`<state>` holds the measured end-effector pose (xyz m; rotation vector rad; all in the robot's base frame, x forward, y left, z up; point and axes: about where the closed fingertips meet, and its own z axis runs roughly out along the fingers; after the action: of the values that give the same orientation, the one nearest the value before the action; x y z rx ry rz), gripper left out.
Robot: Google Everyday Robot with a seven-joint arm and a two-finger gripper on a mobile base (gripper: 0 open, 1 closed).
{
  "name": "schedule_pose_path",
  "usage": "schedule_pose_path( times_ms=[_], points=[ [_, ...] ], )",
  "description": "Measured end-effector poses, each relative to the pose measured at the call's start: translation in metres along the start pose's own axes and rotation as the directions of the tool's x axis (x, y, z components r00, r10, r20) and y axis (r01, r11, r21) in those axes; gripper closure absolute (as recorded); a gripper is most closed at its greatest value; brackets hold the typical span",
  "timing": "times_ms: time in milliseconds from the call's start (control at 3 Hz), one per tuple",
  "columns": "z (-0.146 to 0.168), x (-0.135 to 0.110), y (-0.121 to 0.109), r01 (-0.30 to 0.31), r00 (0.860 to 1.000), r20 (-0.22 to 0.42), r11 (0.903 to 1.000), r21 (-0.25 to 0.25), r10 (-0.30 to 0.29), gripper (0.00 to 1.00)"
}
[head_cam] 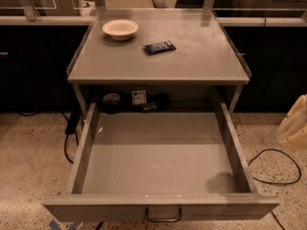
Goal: Close top drawer
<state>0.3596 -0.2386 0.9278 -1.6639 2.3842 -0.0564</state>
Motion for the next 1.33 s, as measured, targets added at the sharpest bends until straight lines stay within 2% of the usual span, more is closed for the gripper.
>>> schedule_pose_path(
  times_ms=[333,667,1000,1333],
  points=[
    [0.038,0.006,0.018,-0.013,1.000,0.026,0.9981,-0.059,0.015,1.00],
    [0.038,0.006,0.019,-0.013,1.000,0.026,0.9982,-0.059,0.015,1.00],
    [0.029,0.015,0.037,-0.015,0.999,0.041,0.9983,-0.056,0.017,1.00],
    [0.031,0.025,0.070,-0.007,0.998,0.057,0.9977,-0.068,0.011,1.00]
  ],
)
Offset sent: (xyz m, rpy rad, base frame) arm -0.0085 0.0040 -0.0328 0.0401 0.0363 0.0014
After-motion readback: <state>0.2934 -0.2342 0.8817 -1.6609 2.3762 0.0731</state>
